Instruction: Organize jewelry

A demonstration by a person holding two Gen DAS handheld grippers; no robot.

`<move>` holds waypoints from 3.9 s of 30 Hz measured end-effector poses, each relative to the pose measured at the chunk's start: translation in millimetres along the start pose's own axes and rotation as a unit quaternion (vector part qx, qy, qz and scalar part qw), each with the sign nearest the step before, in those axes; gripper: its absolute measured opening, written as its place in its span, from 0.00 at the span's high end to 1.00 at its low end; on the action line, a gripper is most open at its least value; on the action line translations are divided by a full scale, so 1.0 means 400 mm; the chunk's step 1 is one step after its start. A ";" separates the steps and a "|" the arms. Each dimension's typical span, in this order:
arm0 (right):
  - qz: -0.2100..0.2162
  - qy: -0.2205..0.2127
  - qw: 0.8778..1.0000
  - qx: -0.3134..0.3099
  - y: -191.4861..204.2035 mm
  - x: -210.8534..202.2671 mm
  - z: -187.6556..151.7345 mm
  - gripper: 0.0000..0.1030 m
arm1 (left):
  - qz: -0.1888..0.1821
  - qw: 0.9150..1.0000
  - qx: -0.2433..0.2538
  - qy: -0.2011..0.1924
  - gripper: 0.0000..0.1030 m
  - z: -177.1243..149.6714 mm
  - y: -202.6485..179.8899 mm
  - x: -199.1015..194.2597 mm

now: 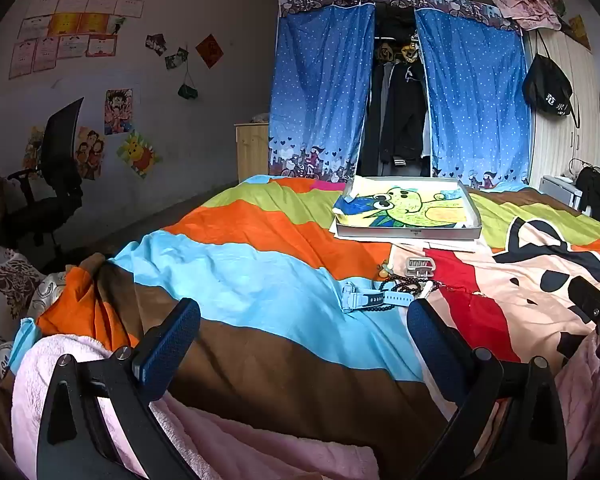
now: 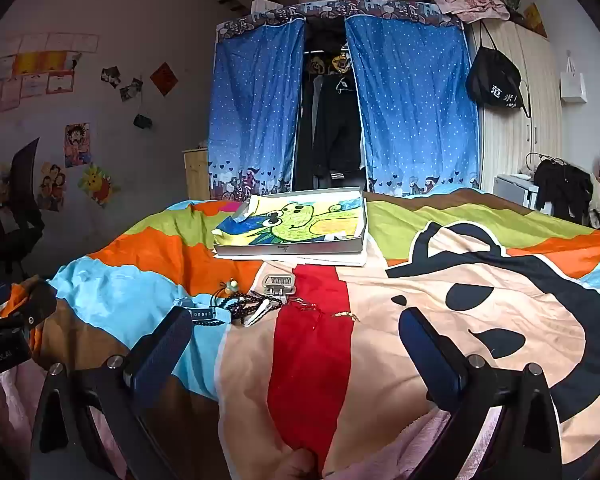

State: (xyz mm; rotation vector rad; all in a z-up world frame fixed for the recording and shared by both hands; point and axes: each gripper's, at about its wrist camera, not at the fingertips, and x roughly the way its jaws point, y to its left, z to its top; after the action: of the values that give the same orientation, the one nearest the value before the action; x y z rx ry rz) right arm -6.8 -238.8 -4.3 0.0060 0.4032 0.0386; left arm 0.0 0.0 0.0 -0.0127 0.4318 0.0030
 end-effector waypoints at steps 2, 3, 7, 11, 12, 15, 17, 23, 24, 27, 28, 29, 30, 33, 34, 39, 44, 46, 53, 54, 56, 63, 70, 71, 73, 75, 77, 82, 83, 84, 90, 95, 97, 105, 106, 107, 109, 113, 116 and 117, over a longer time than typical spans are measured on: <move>0.000 0.000 1.000 0.000 0.000 0.000 -0.001 0.00 | 0.000 1.000 0.000 0.001 0.02 0.001 0.000 0.001; 0.000 0.000 1.000 0.000 0.000 0.000 -0.001 0.00 | 0.000 1.000 -0.001 0.001 0.02 0.001 0.001 0.001; 0.000 0.001 1.000 0.000 0.000 0.000 -0.001 0.00 | 0.000 1.000 0.001 -0.001 0.02 0.000 0.000 0.000; 0.000 -0.001 1.000 0.000 0.000 -0.002 -0.002 0.00 | 0.000 1.000 0.000 0.000 0.02 0.000 -0.001 0.000; 0.000 -0.002 1.000 0.000 0.000 -0.002 -0.002 0.00 | 0.001 1.000 0.001 0.000 0.02 0.000 0.000 0.000; 0.000 -0.001 1.000 0.000 0.001 0.000 -0.002 0.00 | 0.001 1.000 0.000 0.000 0.02 0.000 0.000 0.000; 0.000 -0.001 1.000 0.000 0.002 0.000 -0.002 0.00 | 0.001 1.000 0.000 0.000 0.02 0.000 -0.001 0.000; 0.000 0.000 1.000 0.000 0.003 0.001 -0.002 0.00 | 0.001 1.000 0.000 0.001 0.02 0.000 0.000 0.000; 0.000 0.000 1.000 0.000 0.004 0.001 -0.002 0.00 | 0.001 1.000 0.000 0.001 0.02 0.000 -0.001 0.000; 0.000 0.000 1.000 -0.001 0.004 0.001 -0.002 0.00 | 0.000 1.000 0.001 0.000 0.02 0.000 -0.001 0.000; 0.000 -0.001 1.000 -0.001 0.004 0.001 -0.002 0.00 | 0.000 1.000 0.000 0.001 0.02 0.000 0.000 0.000; 0.000 0.000 1.000 -0.001 0.004 0.001 -0.002 0.00 | 0.000 1.000 0.000 0.001 0.02 0.000 0.000 -0.001; 0.000 0.000 1.000 -0.001 0.004 0.001 -0.002 0.00 | 0.000 1.000 0.000 0.000 0.02 0.000 0.000 -0.001; 0.000 0.000 1.000 -0.001 0.004 0.000 -0.002 0.00 | 0.000 1.000 0.000 0.000 0.02 -0.001 0.000 -0.004; 0.000 -0.001 1.000 -0.001 0.004 0.000 -0.002 0.00 | 0.000 1.000 0.000 0.000 0.02 -0.001 -0.001 -0.004; 0.000 0.000 1.000 -0.001 0.004 -0.001 -0.001 0.00 | 0.000 1.000 0.000 0.001 0.02 0.000 0.000 0.000; 0.000 0.000 1.000 -0.002 0.006 -0.002 -0.001 0.00 | 0.000 1.000 0.000 0.001 0.02 0.000 0.000 0.000; -0.001 0.000 1.000 -0.002 0.007 -0.002 -0.001 0.00 | 0.000 1.000 0.000 0.001 0.02 0.000 0.000 0.000; -0.001 -0.001 1.000 -0.002 0.008 -0.003 -0.001 0.00 | 0.000 1.000 0.000 0.001 0.02 0.000 0.000 0.000; 0.000 -0.001 1.000 -0.002 0.008 -0.004 -0.001 0.00 | 0.000 1.000 0.000 0.001 0.02 0.000 -0.001 0.001; -0.001 -0.001 1.000 -0.002 0.008 -0.003 -0.001 0.00 | 0.000 1.000 0.000 0.001 0.02 0.000 0.000 0.000; -0.001 -0.001 1.000 -0.003 0.008 -0.005 -0.001 0.00 | 0.000 1.000 0.000 0.001 0.02 0.000 0.000 -0.001; -0.001 -0.002 1.000 -0.003 0.008 -0.006 0.000 0.00 | 0.000 1.000 0.000 0.001 0.02 0.000 0.000 0.000; -0.001 -0.002 1.000 -0.003 0.008 -0.007 0.000 0.00 | 0.000 1.000 0.000 0.001 0.02 0.000 -0.001 0.000; -0.001 -0.002 1.000 -0.002 0.008 -0.006 0.000 0.00 | 0.000 1.000 0.000 0.001 0.02 -0.001 0.000 0.000; -0.001 -0.002 1.000 -0.003 0.008 -0.007 0.000 0.00 | 0.000 1.000 0.000 0.001 0.02 0.000 -0.001 0.000; -0.001 -0.002 1.000 -0.003 0.009 -0.007 0.000 0.00 | 0.000 1.000 0.000 0.001 0.02 -0.001 -0.001 0.000; -0.001 -0.002 1.000 -0.003 0.008 -0.008 0.000 0.00 | 0.000 1.000 0.000 0.001 0.02 -0.001 0.000 0.000; -0.001 -0.002 1.000 -0.003 0.008 -0.008 0.000 0.00 | 0.000 1.000 0.000 0.001 0.02 -0.001 0.000 0.000; -0.001 -0.002 1.000 -0.003 0.008 -0.008 0.000 0.00 | 0.000 1.000 0.000 0.001 0.02 -0.001 0.000 0.000; -0.001 -0.003 1.000 -0.004 0.008 -0.008 -0.001 0.00 | 0.000 1.000 0.000 0.002 0.02 0.000 -0.001 0.000; -0.001 -0.003 1.000 -0.004 0.009 -0.008 -0.001 0.00 | 0.000 1.000 -0.001 0.002 0.02 -0.001 0.000 0.000; -0.001 -0.003 1.000 -0.004 0.009 -0.008 -0.002 0.00 | 0.000 1.000 0.000 0.001 0.02 -0.001 -0.001 0.000; -0.001 -0.003 1.000 -0.004 0.010 -0.009 -0.002 0.00 | 0.000 1.000 0.000 0.003 0.02 -0.003 0.020 -0.006; -0.001 -0.003 1.000 -0.004 0.010 -0.009 -0.001 0.00 | 0.000 1.000 0.000 0.003 0.02 -0.005 0.020 -0.006; -0.001 -0.004 1.000 -0.004 0.010 -0.010 -0.001 0.00 | 0.000 1.000 0.000 0.003 0.02 -0.006 0.020 -0.006; 0.000 -0.003 1.000 -0.004 0.010 -0.009 -0.001 0.00 | 0.000 1.000 0.000 0.005 0.02 -0.008 0.025 -0.008; 0.000 -0.003 1.000 -0.004 0.012 -0.008 0.002 0.00 | 0.000 1.000 0.001 0.010 0.02 -0.011 0.009 0.012; 0.001 0.000 1.000 -0.002 0.012 -0.005 0.005 0.00 | 0.002 1.000 0.002 0.019 0.02 -0.011 0.007 0.019; 0.002 0.001 1.000 0.001 0.011 -0.004 0.006 0.00 | 0.002 1.000 0.002 0.024 0.02 -0.010 0.008 0.023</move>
State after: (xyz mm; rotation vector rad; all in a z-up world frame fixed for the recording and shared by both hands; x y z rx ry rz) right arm -7.6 -234.5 -1.4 0.0080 0.4053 0.0426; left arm 6.7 3.0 -7.5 -0.0091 0.4808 0.0050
